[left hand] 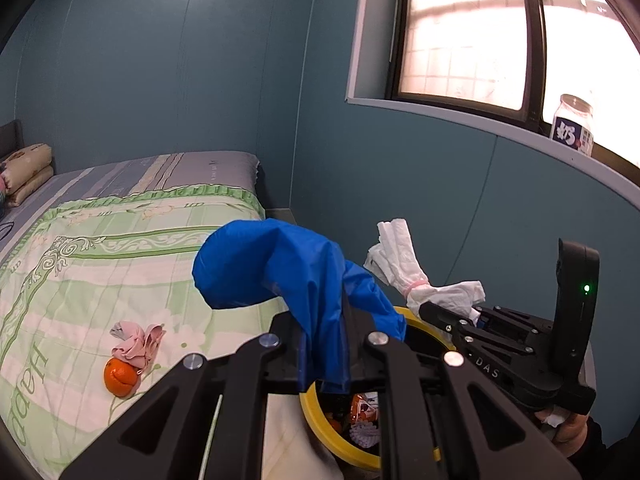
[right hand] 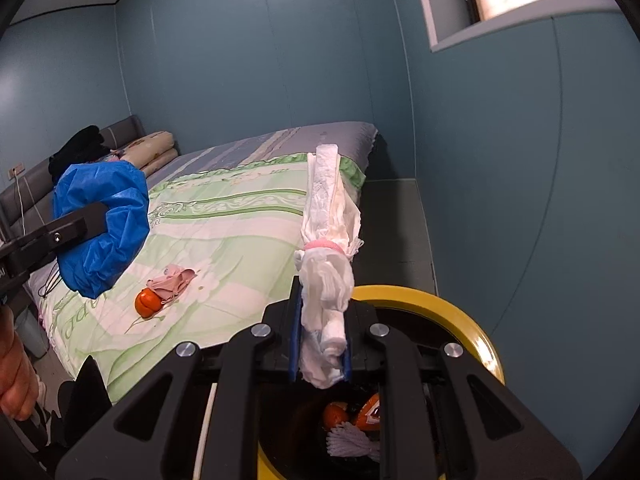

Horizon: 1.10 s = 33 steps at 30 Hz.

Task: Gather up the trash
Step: 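Carry the blue glove and white tissue over the yellow-rimmed bin, then open both tools to drop glove and tissue into the bin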

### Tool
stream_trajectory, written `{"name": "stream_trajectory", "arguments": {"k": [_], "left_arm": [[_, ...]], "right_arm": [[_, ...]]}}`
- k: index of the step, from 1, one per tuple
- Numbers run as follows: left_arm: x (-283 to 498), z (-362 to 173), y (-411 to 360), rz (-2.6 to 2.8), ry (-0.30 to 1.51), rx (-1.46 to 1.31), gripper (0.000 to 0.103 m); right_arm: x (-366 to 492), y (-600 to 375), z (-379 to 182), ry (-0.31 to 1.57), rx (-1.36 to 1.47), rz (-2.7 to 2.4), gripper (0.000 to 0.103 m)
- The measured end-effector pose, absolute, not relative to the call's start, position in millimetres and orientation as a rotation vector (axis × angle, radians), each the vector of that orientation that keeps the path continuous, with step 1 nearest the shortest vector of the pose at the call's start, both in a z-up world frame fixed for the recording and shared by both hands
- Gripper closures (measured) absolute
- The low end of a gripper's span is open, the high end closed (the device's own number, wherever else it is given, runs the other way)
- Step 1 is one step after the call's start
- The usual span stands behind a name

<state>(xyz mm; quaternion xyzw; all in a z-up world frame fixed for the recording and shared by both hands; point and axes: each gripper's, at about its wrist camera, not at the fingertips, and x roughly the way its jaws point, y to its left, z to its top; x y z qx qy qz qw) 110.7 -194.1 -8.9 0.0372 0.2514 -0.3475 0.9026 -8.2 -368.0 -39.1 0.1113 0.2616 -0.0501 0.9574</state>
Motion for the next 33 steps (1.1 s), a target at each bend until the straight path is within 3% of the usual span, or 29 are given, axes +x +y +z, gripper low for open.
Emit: {"name": "stream_trajectory", "arguments": {"k": [22, 25, 28, 31, 33], "left_arm": [[117.9, -56.2, -253.4, -0.748, 0.626, 0.134, 0.089], [122.1, -60.5, -254.8, -0.754, 0.651, 0.118, 0.079], [125.5, -63.9, -251.9, -0.746, 0.666, 0.103, 0.061], [129.0, -65.7, -248.8, -0.715, 0.670, 0.087, 0.047], [130.9, -65.5, -245.0, -0.706, 0.668, 0.067, 0.032]], "right_arm": [[-5.0, -400.5, -84.2, 0.641, 0.283, -0.166, 0.088], [-2.7, -405.8, -85.9, 0.647, 0.293, -0.180, 0.084], [-3.8, -410.1, -86.9, 0.644, 0.306, -0.197, 0.065], [-4.0, -413.5, -86.4, 0.639, 0.317, -0.210, 0.063], [-5.1, -415.0, -85.8, 0.634, 0.323, -0.219, 0.062]]}}
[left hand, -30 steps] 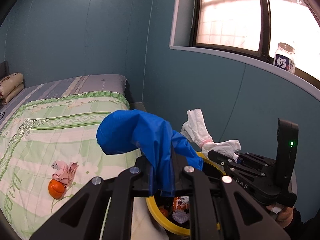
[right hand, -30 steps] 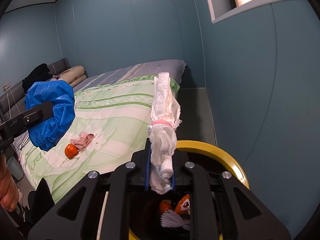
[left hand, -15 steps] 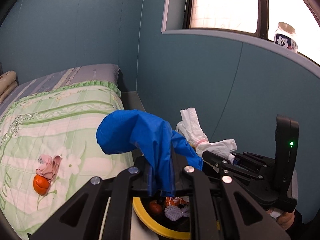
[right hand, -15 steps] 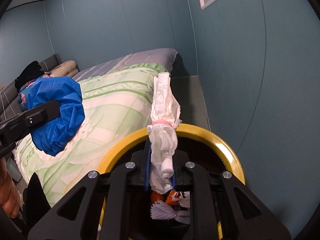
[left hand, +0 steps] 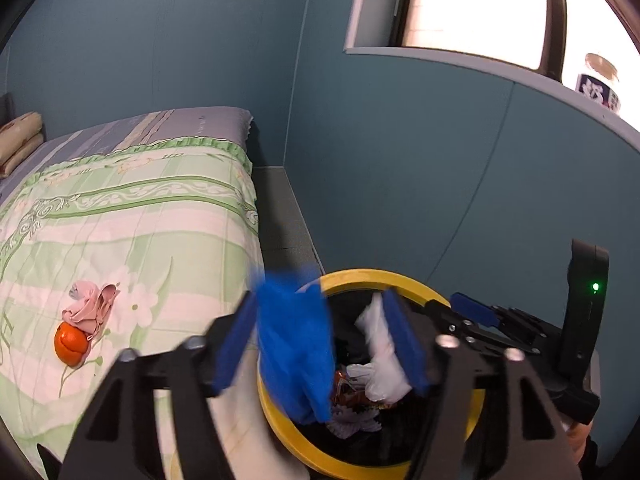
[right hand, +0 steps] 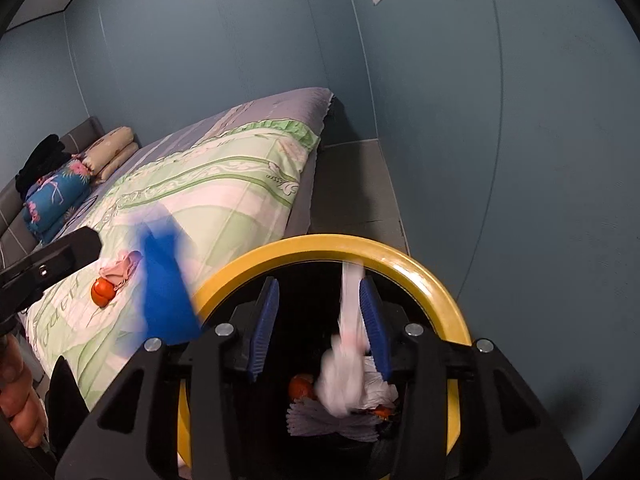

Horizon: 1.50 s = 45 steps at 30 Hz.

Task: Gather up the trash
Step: 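Open both tools to drop glove and tissue into the bin, then move both open tools back to the tangerine and pink tissue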

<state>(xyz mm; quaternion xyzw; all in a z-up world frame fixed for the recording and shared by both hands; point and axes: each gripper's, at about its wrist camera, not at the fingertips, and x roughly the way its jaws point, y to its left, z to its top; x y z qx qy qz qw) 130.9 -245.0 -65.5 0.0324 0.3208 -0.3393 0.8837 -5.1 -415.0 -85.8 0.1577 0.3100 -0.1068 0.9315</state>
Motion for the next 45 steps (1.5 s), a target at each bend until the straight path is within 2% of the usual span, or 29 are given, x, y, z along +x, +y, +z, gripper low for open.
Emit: {"name": "stream_trajectory", "arguments": {"k": [4, 5, 11, 26, 37, 45], "left_arm": [[134.6, -63.6, -236.6, -0.694, 0.663, 0.035, 0.020], [136.2, -63.4, -233.4, -0.690, 0.664, 0.022, 0.016], [142.2, -63.0, -221.4, -0.645, 0.646, 0.021, 0.010], [204.6, -84.2, -107.9, -0.350, 0.651, -0.011, 0.008], [259.0, -145.1, -27.6, -0.173, 0.756, -0.022, 0.008], [289.6, -177.1, -13.3, -0.159, 0.826, -0.050, 0.008]], "right_arm": [[-5.8, -418.2, -84.9, 0.626, 0.336, -0.224, 0.052], [-5.7, -418.1, -84.3, 0.622, 0.339, -0.223, 0.046], [-2.3, -411.6, -79.2, 0.611, 0.343, -0.209, 0.033], [62.8, -340.7, -70.1, 0.654, 0.265, -0.033, 0.032], [144.0, -259.8, -69.8, 0.737, 0.159, 0.154, 0.032], [226.3, -205.5, -80.8, 0.873, 0.093, 0.293, 0.032]]}}
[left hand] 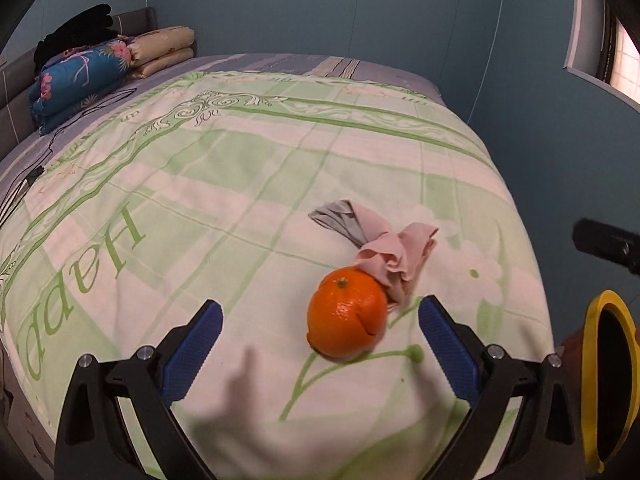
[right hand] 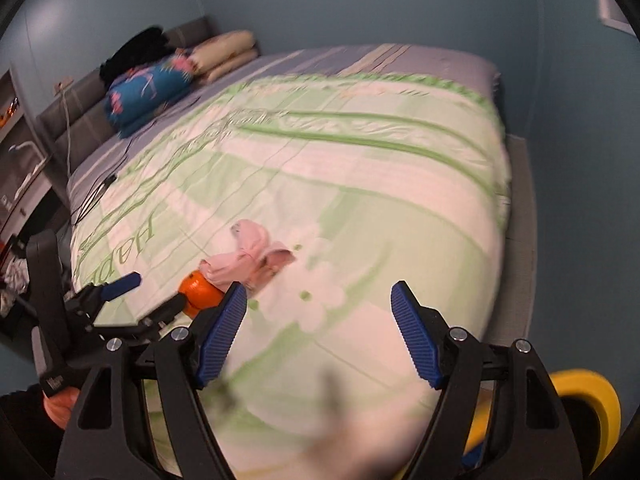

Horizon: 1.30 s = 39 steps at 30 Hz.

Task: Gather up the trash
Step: 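Move both open tools back to the tangerine and pink tissue, then grasp tangerine with left tool while right tool grasps pink tissue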

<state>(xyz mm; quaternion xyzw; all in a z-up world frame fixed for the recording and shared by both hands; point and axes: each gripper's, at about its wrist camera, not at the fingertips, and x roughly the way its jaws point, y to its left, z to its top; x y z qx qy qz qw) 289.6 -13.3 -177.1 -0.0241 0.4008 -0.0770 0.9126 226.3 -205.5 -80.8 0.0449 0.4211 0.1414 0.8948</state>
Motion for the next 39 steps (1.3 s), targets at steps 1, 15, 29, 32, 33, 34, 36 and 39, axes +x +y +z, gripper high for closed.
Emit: {"name": "stream_trajectory", "arguments": {"k": [1, 15, 29, 32, 33, 34, 36, 39], "left_arm": [[293.0, -180.3, -11.2, -0.156, 0.832, -0.062, 0.008], [311.2, -202.9, -5.2, -0.177, 0.875, -0.120, 0.008], [314.6, -204.6, -15.4, -0.252, 0.855, -0.102, 0.028], [314.6, -205.2, -20.8, -0.300, 0.863, -0.106, 0.044], [315.3, -205.6, -22.2, -0.316, 0.866, -0.110, 0.053], [315.5, -205.5, -24.1, -0.335, 0.869, -0.112, 0.056], [314.6, -205.4, -26.2, -0.342, 0.866, -0.110, 0.061], [312.9, -205.4, -27.0, -0.359, 0.863, -0.106, 0.065]], "right_arm": [[234.7, -197.0, -82.2, 0.887, 0.083, 0.309, 0.032], [325.2, -129.2, -130.2, 1.156, 0.063, 0.436, 0.044], [351.3, -103.5, -157.4, 1.251, -0.008, 0.392, 0.057], [353.5, -99.8, -162.3, 1.267, -0.022, 0.385, 0.058], [354.4, -98.2, -163.7, 1.270, -0.027, 0.382, 0.059], [354.8, -97.0, -165.0, 1.270, -0.035, 0.379, 0.061], [355.1, -96.5, -165.9, 1.271, -0.037, 0.377, 0.063], [355.4, -96.9, -165.7, 1.272, -0.029, 0.378, 0.071]]}}
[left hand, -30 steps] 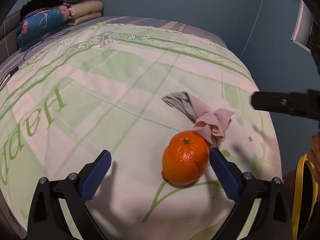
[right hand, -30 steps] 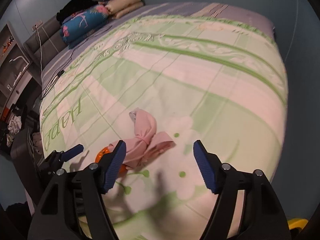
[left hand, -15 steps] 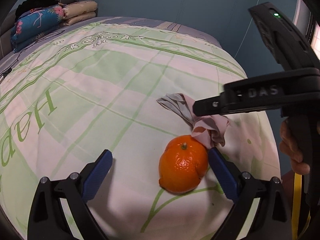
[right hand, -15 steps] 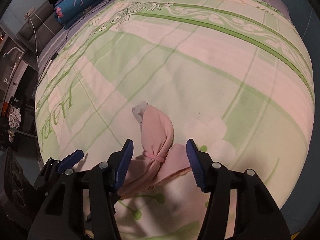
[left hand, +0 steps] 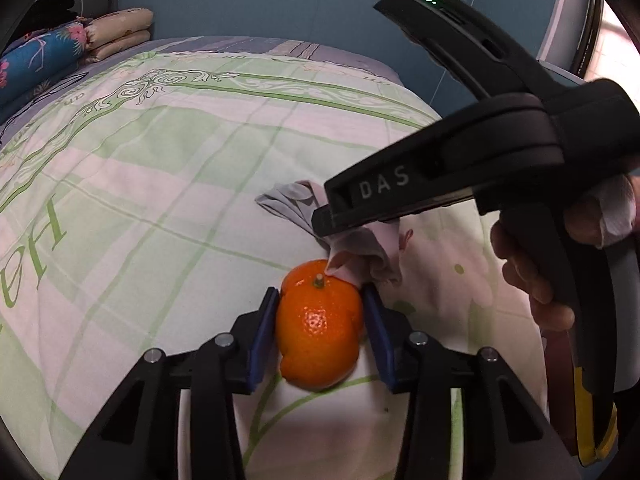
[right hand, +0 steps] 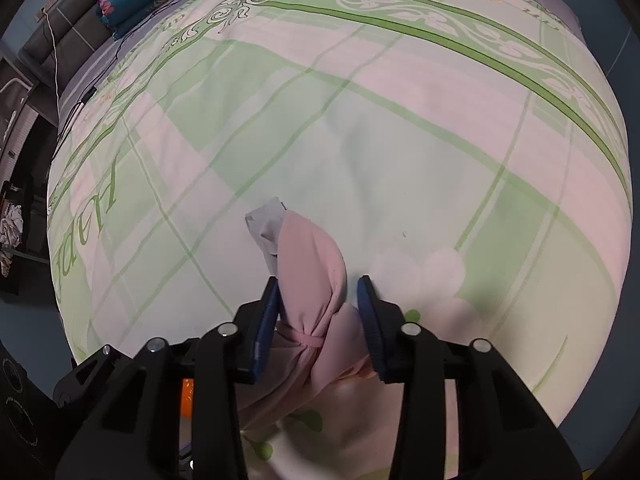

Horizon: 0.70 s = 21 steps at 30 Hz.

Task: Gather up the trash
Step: 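Grasp tangerine with left tool while right tool grasps pink tissue, then carry the tangerine and pink tissue over the bin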

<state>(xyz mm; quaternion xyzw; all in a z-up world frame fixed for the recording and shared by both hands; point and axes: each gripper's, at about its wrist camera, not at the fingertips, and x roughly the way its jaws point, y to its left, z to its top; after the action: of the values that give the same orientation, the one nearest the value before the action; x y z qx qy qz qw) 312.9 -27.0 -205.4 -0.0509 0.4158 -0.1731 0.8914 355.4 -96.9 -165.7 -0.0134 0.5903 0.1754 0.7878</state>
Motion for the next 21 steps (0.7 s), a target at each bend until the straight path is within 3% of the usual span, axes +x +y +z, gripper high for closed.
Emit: {"name": "stream_trajectory", "arguments": {"k": [8, 21], "left_arm": [[308.9, -201.5, -25.0, -0.373, 0.875, -0.107, 0.069], [280.8, -177.8, -0.5, -0.387, 0.844, -0.099, 0.070]], "right_arm": [[357.7, -102.2, -167.0, 1.289, 0.036, 0.380, 0.084], [337.9, -124.1, -122.8, 1.165, 0.106, 0.367, 0.085]]}}
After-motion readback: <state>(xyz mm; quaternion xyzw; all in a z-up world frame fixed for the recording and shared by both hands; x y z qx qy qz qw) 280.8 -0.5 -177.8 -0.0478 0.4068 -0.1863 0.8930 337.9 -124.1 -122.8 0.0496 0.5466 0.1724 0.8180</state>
